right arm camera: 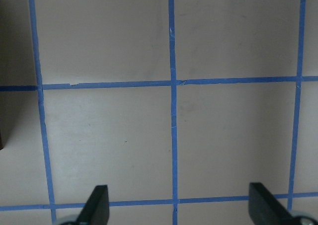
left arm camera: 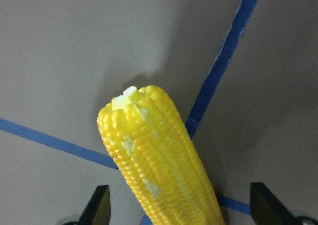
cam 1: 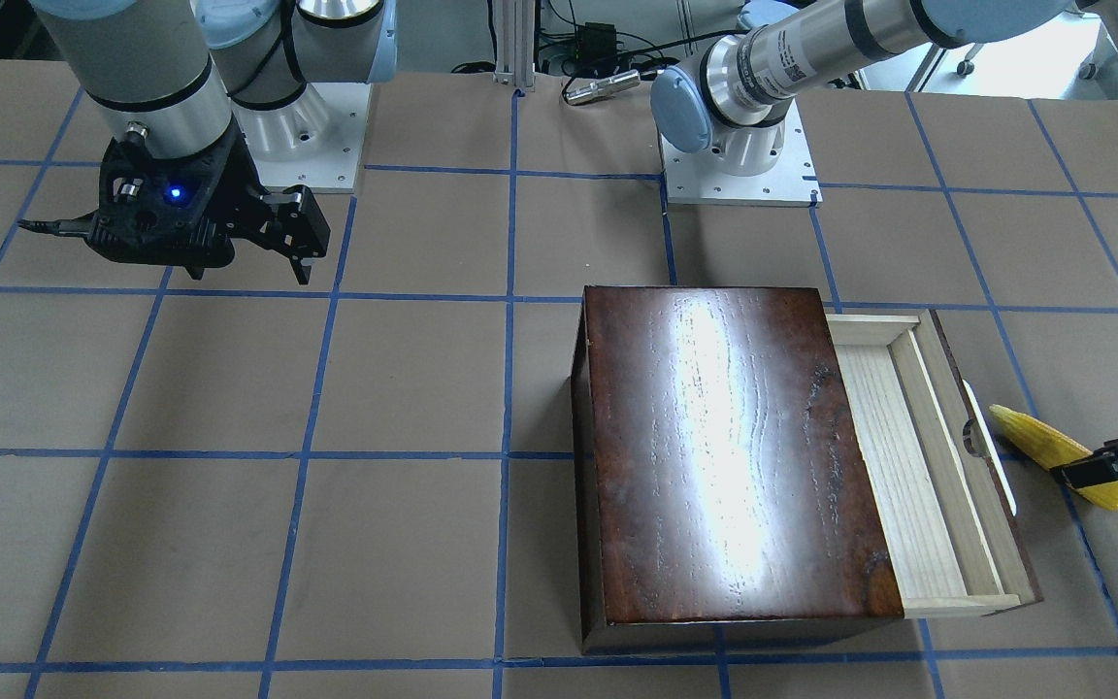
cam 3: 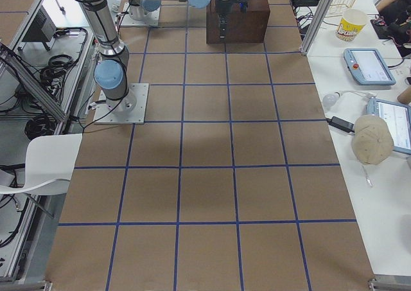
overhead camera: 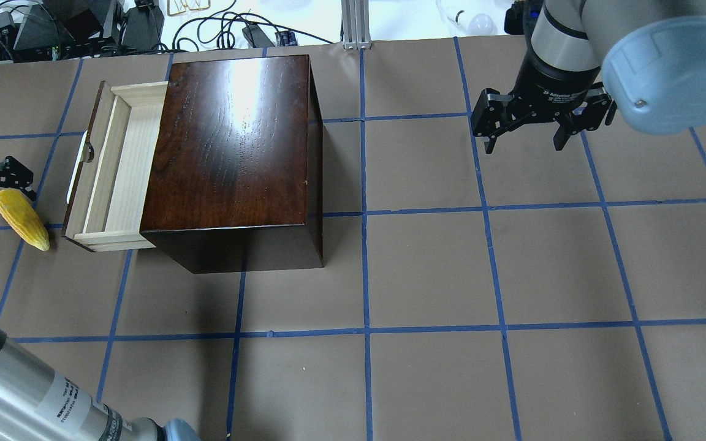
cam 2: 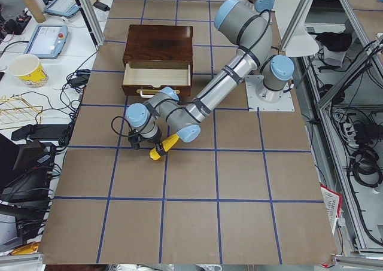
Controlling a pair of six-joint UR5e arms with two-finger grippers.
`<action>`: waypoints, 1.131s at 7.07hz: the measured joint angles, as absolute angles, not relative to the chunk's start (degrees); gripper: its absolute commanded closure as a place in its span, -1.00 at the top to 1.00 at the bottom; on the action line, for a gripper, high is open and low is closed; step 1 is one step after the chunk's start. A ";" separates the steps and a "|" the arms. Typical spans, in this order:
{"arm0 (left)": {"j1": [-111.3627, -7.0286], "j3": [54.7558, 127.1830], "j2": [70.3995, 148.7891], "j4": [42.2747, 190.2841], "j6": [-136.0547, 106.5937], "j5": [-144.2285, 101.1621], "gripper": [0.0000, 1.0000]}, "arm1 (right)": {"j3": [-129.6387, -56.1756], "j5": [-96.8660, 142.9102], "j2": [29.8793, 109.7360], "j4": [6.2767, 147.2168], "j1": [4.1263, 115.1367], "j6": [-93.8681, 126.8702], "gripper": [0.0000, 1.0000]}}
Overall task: Open drawer and put corn inside
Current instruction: 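Close the left gripper on the yellow corn and lift it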
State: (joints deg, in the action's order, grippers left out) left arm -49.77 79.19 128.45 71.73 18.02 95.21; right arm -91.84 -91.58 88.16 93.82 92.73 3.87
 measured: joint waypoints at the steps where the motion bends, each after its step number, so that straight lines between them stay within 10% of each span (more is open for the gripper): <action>1: -49.75 79.19 128.87 71.72 18.06 95.24 0.83 | -91.84 -91.58 88.15 93.83 92.73 3.87 1.00; 4: -49.75 79.06 129.94 70.87 18.17 95.22 -0.73 | -91.85 -91.58 88.16 93.82 92.73 3.87 1.00; 8: -49.71 78.42 129.14 70.45 18.84 95.30 -1.00 | -91.84 -91.58 88.15 93.78 92.72 3.87 1.00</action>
